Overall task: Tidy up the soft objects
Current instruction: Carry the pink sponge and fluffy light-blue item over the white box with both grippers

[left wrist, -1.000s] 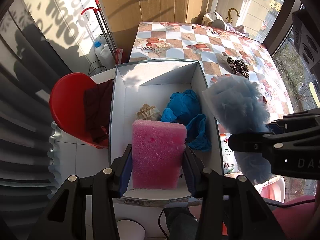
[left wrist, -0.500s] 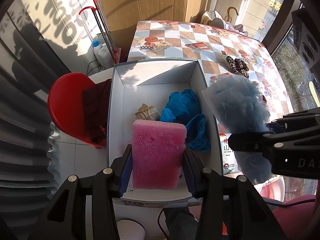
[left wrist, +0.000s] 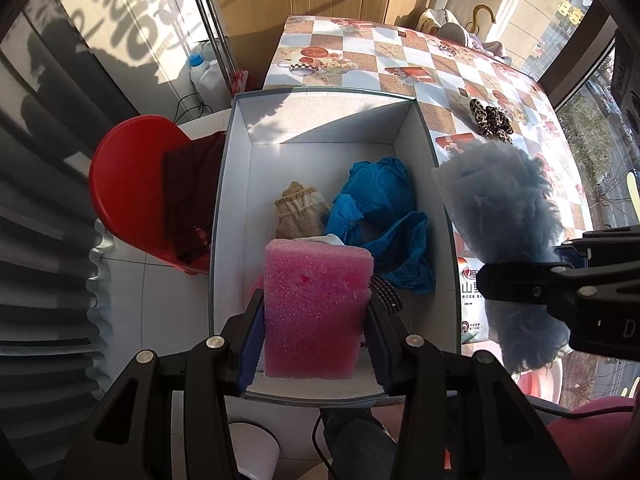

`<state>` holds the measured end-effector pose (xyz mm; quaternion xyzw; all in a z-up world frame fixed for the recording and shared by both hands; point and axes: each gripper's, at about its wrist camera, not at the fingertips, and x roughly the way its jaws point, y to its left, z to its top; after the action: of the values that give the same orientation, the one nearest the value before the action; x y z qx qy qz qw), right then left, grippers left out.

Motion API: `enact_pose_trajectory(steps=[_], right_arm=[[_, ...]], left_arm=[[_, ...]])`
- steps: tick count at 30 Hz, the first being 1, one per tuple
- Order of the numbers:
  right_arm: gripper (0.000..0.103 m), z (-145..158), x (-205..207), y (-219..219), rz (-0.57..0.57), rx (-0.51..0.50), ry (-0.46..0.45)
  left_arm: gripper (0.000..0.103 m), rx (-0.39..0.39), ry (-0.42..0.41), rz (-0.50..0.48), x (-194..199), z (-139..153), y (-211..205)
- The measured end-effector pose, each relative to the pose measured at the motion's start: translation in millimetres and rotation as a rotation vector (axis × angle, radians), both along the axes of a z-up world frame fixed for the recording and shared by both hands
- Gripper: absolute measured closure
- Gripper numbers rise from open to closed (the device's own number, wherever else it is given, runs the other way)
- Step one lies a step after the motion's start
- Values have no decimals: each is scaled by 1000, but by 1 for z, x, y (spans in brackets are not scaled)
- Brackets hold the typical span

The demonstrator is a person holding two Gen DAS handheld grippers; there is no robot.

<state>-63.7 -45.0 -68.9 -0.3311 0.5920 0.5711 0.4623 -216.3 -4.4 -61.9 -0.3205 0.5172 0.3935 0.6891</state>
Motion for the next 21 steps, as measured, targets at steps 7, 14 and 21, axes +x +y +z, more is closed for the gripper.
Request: enact_pose_trajectory(steps=[7, 14, 21], right_arm=[[77, -2, -7, 10, 20, -7, -10], [77, -5, -16, 18, 44, -4, -11], [77, -9, -19, 26, 45, -7, 6]], left_arm=[[53, -19, 14, 11, -3, -7, 4], [53, -38, 31, 6, -1, -14, 6], [53, -46, 47, 0, 2, -19, 7]])
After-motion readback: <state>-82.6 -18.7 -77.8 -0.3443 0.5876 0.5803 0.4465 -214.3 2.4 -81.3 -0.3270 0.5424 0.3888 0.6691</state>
